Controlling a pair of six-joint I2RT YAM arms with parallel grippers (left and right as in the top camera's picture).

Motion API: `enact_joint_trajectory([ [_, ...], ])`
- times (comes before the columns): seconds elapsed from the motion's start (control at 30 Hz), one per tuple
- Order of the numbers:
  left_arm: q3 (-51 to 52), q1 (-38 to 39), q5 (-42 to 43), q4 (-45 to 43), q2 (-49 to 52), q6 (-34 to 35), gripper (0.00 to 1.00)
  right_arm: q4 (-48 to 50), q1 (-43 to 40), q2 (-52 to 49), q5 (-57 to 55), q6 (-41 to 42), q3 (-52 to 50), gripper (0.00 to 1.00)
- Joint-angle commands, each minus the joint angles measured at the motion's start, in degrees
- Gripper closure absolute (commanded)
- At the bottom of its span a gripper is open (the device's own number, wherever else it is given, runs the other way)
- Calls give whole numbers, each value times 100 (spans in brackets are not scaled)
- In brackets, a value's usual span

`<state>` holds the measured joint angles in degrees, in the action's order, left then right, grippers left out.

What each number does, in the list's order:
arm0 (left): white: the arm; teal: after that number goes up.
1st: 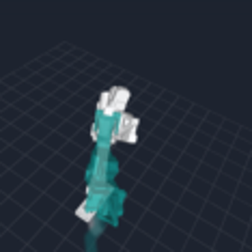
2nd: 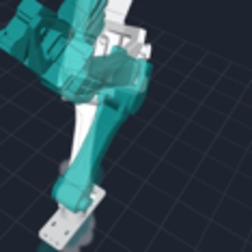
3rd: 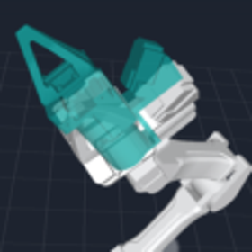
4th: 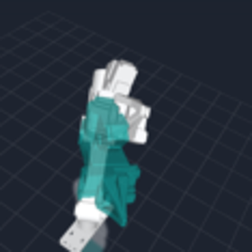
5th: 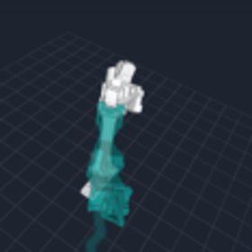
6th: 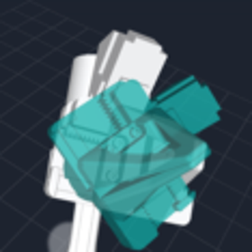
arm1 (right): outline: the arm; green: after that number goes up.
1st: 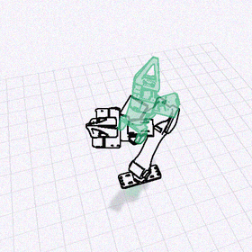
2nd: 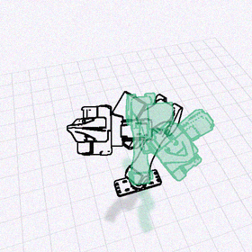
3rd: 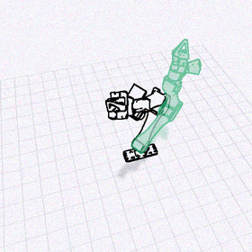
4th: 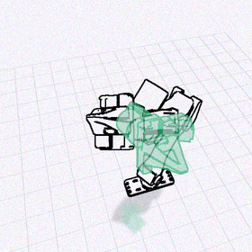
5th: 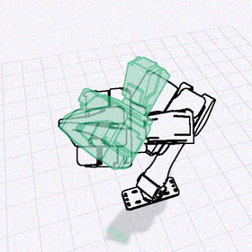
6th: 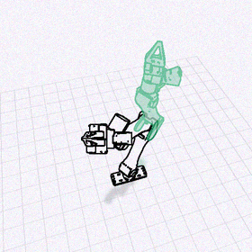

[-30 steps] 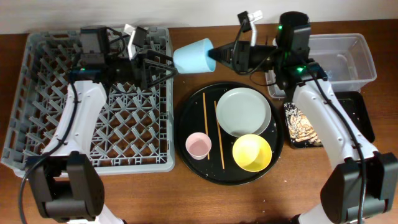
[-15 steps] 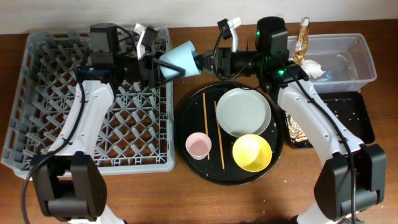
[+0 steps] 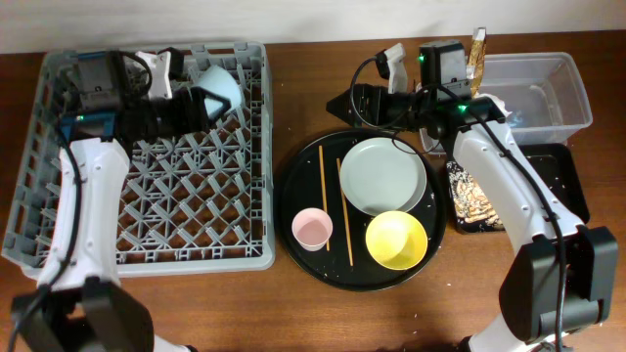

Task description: Sort waste into correct bins and load items into the dishwasher rack

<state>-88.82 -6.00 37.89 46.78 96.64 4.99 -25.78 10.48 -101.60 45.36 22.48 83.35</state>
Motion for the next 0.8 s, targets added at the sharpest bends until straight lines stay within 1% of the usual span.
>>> enact_joint_trajectory([
  [0.0, -761, 393, -2240, 1502, -492, -249, 47, -50, 4, 2, -221, -127, 22, 1],
  [0.03, -883, 481, -2398, 1895, -496, -249, 47, -155, 4, 2, -260, -131, 22, 1],
  [0.1, -938, 844, -2446, 2857, -468, -249, 47, -339, 4, 2, -260, -201, 22, 2],
  [0.17, -870, 1169, -2605, 3318, -382, -245, 47, -533, 4, 2, -291, -387, 22, 2],
  [0.23, -761, 1480, -3169, 3735, -179, -46, 46, -793, 4, 2, -566, -387, 22, 1],
  [0.3, -599, 1639, -3176, 3755, 52, -46, 46, -911, 4, 2, -691, -389, 22, 1],
  [0.37, -295, 1672, -3174, 3547, 293, 138, 47, -1008, 4, 2, -688, -428, 22, 2],
  [0.5, 85, 1672, -3147, 3169, 608, 142, 47, -1049, 4, 2, -688, -431, 22, 2],
  [0.67, 208, 1698, -3132, 3158, 881, 142, 45, -1054, 4, 2, -688, -428, 22, 2],
  [0.7, 229, 1698, -3132, 3143, 892, 142, 41, -1054, 4, 2, -691, -428, 22, 2],
  [0.77, 238, 1698, -3132, 3147, 890, 142, 26, -1099, 4, 2, -684, -426, 22, 1],
])
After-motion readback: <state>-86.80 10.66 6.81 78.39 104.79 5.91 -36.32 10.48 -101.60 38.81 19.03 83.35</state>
